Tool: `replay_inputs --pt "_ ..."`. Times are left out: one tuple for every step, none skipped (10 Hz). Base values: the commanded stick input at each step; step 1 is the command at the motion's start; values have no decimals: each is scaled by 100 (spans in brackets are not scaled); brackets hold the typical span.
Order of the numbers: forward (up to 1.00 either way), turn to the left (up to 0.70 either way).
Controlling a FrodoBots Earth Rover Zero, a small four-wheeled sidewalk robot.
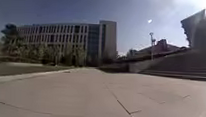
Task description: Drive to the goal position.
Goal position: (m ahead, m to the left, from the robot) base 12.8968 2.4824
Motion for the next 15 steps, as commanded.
replay_inputs --pt "100 -9" --pt "100 -9" --pt "100 -9" --pt "100 -9" --pt "100 -9" --pt "100 -9" --pt "100 2" --pt "100 27" --pt "100 31" --pt "100 31" --pt "100 31" --pt "100 31" --pt "100 31" --pt "100 31" --pt "100 31"
